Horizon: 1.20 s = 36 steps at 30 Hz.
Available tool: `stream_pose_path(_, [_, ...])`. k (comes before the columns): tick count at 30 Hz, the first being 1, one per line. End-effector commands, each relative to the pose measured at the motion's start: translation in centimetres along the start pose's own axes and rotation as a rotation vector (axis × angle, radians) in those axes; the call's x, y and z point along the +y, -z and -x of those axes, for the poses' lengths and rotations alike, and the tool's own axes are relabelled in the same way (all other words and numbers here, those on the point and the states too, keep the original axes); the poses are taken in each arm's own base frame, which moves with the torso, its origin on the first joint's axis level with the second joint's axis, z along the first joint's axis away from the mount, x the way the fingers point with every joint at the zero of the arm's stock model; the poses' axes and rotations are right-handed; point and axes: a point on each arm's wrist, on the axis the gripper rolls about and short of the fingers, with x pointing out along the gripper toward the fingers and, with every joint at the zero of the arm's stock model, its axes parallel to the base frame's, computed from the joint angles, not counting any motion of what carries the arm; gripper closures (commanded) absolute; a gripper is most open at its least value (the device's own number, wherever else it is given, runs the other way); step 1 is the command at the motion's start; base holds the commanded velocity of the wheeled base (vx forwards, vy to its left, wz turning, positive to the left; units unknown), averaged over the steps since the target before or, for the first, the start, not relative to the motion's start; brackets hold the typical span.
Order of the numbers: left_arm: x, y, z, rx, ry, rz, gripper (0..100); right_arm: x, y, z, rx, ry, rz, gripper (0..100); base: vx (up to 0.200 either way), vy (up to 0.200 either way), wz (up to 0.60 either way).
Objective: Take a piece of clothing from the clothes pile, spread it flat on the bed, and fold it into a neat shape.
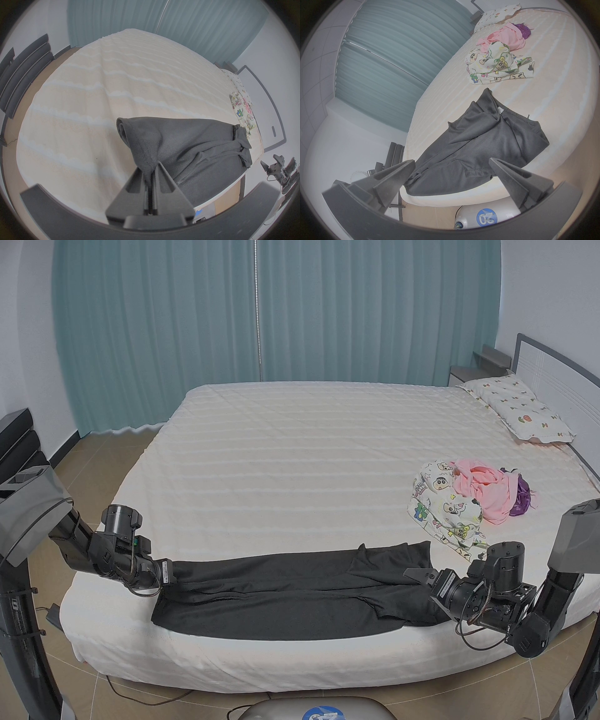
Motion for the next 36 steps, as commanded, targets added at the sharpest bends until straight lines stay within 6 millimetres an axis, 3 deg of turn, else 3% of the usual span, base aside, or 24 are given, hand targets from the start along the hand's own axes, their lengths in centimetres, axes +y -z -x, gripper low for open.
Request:
stream_pose_path(1, [-1.2,-0.1,0.3,-0.009,0.015,-0.021,100,0.0,0.0,0.0,-0.001,-0.002,0.000,0,0.000,-0.200,0.00])
stream_pose_path(18, [-8.1,-0.7,1.8,0.005,0.007,-0.033,100,0.2,-0.1,0.1,-0.005,-0.007,0.001,0,0.000,-0.200,0.00])
stream_pose_path(36, [-15.5,-0.9,1.9,0.076,0.049,0.003,100,0.1,0.0,0.1,-0.001,-0.004,0.003,0,0.000,-0.200,0.00])
